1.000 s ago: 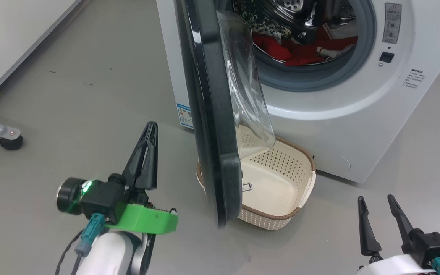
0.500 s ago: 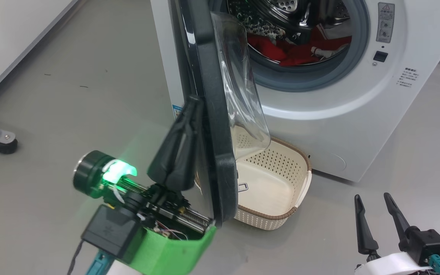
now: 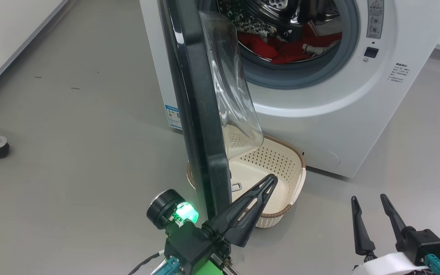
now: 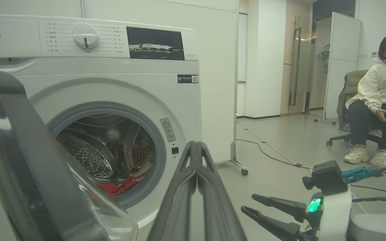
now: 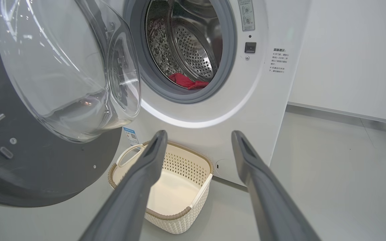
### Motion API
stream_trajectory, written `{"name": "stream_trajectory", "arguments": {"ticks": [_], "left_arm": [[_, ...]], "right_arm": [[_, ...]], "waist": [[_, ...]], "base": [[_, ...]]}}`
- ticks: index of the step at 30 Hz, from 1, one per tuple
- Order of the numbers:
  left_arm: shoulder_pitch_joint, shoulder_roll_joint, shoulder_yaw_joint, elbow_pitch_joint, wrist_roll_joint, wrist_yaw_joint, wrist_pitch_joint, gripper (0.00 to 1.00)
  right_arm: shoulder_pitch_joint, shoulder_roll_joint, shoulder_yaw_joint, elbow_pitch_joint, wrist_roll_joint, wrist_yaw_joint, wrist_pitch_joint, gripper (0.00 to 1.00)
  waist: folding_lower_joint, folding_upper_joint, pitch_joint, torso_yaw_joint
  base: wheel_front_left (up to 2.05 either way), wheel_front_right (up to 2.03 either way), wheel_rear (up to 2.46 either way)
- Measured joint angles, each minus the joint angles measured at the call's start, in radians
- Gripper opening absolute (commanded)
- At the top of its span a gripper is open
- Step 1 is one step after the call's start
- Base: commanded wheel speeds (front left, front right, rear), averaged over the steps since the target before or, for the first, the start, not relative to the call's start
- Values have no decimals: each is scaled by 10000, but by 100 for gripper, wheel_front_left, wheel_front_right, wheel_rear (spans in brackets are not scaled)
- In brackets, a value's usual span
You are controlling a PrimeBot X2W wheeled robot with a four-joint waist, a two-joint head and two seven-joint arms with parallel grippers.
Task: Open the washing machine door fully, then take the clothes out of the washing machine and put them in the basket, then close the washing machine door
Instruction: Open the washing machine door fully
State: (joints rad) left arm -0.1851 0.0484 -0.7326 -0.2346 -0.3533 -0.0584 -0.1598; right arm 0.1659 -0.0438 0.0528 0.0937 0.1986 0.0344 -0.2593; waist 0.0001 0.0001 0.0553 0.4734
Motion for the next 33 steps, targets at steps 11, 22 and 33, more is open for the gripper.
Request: {"name": "stream_trajectory", "arguments": {"ticks": [11, 22, 33], "left_arm": [[344, 125, 267, 1739, -472, 111, 721, 0], [366, 81, 713, 2796, -619, 412, 660, 0], [354, 33, 826, 3354, -709, 604, 255, 0]], "right_arm": [[-292, 10, 102, 121, -90, 165, 0, 100], [-526, 17, 23, 201, -90, 192, 0, 100], [-553, 19, -102, 326, -90, 259, 0, 100]], "waist": [[0, 0, 234, -367], [0, 0, 386, -503], [0, 0, 404, -517]], "base": [[0, 0, 0], [0, 0, 0], [0, 0, 0]]}}
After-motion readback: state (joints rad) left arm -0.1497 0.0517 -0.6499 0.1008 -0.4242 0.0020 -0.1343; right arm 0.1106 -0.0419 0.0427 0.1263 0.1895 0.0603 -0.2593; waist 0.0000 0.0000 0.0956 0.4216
